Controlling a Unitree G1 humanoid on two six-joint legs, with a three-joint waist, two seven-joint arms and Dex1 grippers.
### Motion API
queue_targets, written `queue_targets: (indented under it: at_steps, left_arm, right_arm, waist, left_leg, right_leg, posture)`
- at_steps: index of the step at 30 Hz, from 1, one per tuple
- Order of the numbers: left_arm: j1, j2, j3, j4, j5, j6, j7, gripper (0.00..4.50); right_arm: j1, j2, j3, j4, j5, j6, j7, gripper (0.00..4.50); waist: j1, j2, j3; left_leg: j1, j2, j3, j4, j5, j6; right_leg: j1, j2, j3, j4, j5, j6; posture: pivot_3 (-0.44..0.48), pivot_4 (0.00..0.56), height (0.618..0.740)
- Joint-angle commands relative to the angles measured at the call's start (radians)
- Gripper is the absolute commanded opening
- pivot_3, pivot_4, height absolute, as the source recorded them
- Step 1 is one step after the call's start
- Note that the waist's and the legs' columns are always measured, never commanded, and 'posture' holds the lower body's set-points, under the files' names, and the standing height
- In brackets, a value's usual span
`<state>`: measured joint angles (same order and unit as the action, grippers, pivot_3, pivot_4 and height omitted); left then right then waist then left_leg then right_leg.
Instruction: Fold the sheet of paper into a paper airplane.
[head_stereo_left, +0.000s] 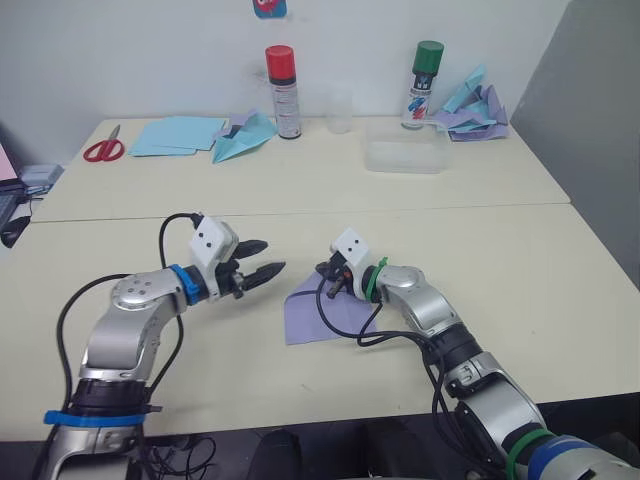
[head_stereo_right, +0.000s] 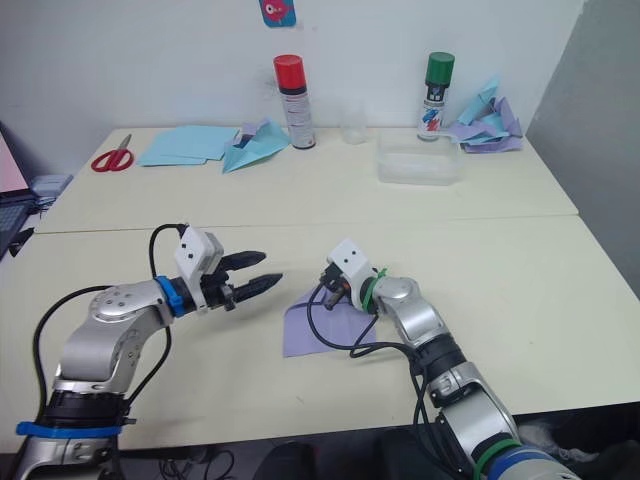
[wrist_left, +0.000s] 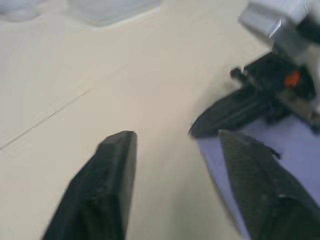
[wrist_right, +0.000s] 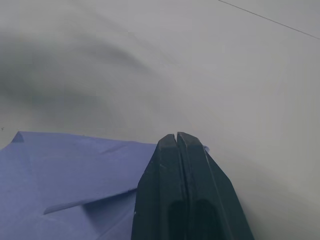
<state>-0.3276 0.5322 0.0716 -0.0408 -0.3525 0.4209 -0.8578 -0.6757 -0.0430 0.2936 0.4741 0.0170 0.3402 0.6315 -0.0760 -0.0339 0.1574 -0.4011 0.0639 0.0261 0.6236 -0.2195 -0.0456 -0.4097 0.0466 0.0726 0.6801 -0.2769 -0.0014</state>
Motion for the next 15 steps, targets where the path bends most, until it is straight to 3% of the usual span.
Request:
queue_targets:
  at_steps: [1,5,6,9,15]
  left_arm:
    - [-0.030,-0.062,-0.058,0.036,0.024,-0.017,0.043,1.52]
    - [-0.047,-0.107,-0.142,0.142,0.114,-0.068,0.076,0.13]
    - [-0.045,-0.107,-0.161,0.171,0.138,-0.079,0.081,0.01]
    - [-0.030,-0.097,-0.173,0.228,0.182,-0.095,0.112,0.01]
    - [0.095,-0.018,-0.143,0.102,0.140,-0.042,0.063,0.01]
  right_arm:
    - [0.014,0.001,0.007,-0.008,-0.001,0.015,0.014,0.00]
    - [0.008,0.000,0.002,-0.002,-0.002,0.018,0.009,0.00]
    - [0.007,-0.001,0.002,0.000,-0.003,0.019,0.007,0.00]
    - [0.004,-0.003,0.001,0.001,-0.004,0.021,0.004,0.00]
    - [0.007,-0.001,0.002,-0.002,-0.004,0.024,0.002,0.00]
  waist:
    - [0.000,0.000,0.000]
    - [0.000,0.000,0.000]
    - [-0.001,0.000,0.000]
    - [-0.002,0.000,0.000]
    - [-0.008,0.000,0.000]
  left_leg:
    - [0.000,0.000,0.000,0.000,0.000,0.000]
    - [0.000,0.000,-0.001,0.000,0.000,0.000]
    - [0.001,0.001,-0.001,0.000,0.000,0.000]
    - [0.001,0.001,-0.003,-0.001,0.000,0.000]
    - [0.001,0.001,-0.001,-0.001,0.000,0.000]
  right_leg:
    - [0.000,0.000,0.000,0.000,0.000,0.000]
    - [0.000,0.000,-0.001,0.001,0.000,0.000]
    - [0.000,0.001,-0.001,0.001,0.000,0.000]
    - [0.000,0.001,-0.001,0.001,0.000,0.000]
    - [0.000,0.000,0.000,0.001,0.000,0.000]
  posture:
    - [0.000,0.150,0.740]
    - [0.000,0.150,0.740]
    - [0.000,0.150,0.740]
    - [0.000,0.150,0.740]
    - [0.000,0.150,0.740]
